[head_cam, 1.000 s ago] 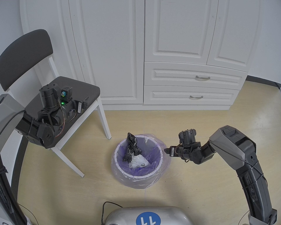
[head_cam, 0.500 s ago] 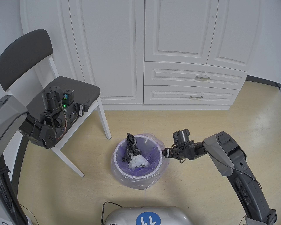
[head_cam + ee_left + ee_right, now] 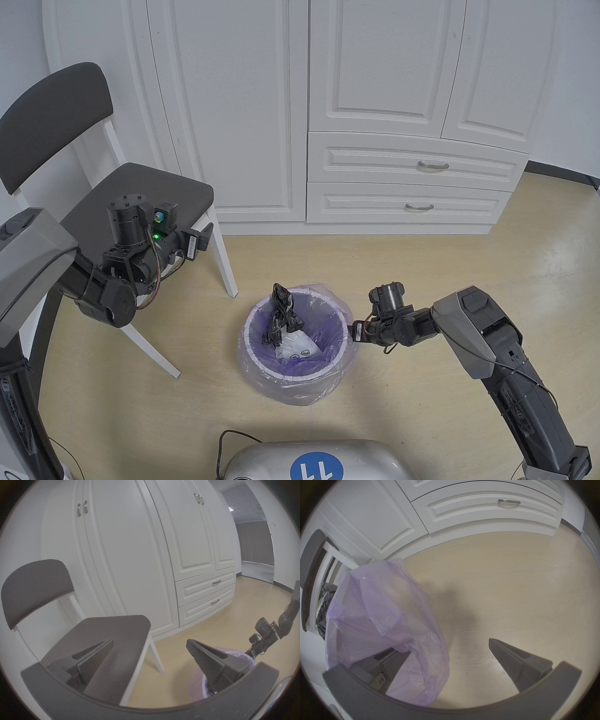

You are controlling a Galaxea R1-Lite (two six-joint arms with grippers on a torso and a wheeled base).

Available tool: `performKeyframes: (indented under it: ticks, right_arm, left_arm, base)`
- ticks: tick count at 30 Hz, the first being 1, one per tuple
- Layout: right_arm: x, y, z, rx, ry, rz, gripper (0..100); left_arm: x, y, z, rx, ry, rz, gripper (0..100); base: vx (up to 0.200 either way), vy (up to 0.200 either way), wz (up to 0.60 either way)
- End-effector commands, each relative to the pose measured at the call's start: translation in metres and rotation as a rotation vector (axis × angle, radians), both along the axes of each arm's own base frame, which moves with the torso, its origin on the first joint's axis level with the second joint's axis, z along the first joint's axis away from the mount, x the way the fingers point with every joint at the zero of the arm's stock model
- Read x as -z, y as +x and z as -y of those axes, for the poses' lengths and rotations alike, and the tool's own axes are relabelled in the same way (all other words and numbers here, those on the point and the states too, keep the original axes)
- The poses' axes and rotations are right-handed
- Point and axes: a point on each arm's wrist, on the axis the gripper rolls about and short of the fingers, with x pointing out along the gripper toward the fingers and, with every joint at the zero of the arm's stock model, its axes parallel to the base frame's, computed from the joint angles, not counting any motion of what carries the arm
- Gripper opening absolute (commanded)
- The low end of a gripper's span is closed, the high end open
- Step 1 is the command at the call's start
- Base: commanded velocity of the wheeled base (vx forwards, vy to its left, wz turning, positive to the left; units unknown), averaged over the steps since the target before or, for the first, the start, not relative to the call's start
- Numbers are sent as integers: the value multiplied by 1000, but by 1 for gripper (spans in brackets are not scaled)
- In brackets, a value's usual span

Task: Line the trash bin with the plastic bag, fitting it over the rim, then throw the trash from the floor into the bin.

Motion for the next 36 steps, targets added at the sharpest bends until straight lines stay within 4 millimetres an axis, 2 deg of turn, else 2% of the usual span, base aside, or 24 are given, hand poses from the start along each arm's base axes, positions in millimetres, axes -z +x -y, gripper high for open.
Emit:
performKeyframes:
  ticks: [1,5,6,7,8,9,10,11,13,16,17,20,21,28,29,32,36]
  right_arm:
    - [-5,1,-2,13,10,6,100]
    - [-27,-6,-2,23,15,14,100]
    - [-32,-12,0,20,17,14,100]
    - [-33,-15,1,18,21,20,100]
    - [-33,-16,2,18,22,21,100]
    - [-32,-18,3,15,36,54,100]
    - [-32,-18,3,15,36,54,100]
    - [-32,-17,5,17,49,88,100]
    - [-31,-18,5,17,54,91,100]
    - [-31,-18,5,17,53,90,100]
    - [-32,-17,6,17,70,85,100]
    - [-32,-17,6,15,80,82,100]
    - [-32,-17,6,13,81,82,100]
    - [-31,-17,5,9,83,78,100]
    - [-32,-17,5,9,83,78,100]
    - [-32,-17,5,9,83,78,100]
    - [-32,-17,5,9,84,79,100]
  left_arm:
    - [19,3,15,38,11,-45,100]
    - [43,6,35,89,25,-103,100]
    - [60,11,45,106,31,-127,100]
    - [69,16,50,111,34,-137,100]
    - [70,17,51,111,35,-137,100]
    - [85,28,61,116,33,-143,100]
    - [85,28,61,116,33,-143,100]
    - [97,39,71,118,27,-144,100]
    - [106,48,81,102,10,-140,100]
    - [108,49,83,100,8,-143,100]
    - [131,64,91,90,16,-186,100]
    - [128,73,94,88,26,-218,100]
    - [127,74,95,89,29,-225,0]
    - [126,84,108,106,40,-259,0]
    - [130,91,111,105,38,-253,0]
    - [139,97,114,103,44,-267,0]
    - [144,97,114,103,49,-290,0]
  base:
    - [0,0,0]
    - [0,0,0]
    - [0,0,0]
    - [0,0,0]
    - [0,0,0]
    - [0,0,0]
    - [0,0,0]
    - [0,0,0]
    - [0,0,0]
    - [0,0,0]
    - [0,0,0]
    - [0,0,0]
    - [0,0,0]
    - [0,0,0]
    - [0,0,0]
    - [0,0,0]
    - [0,0,0]
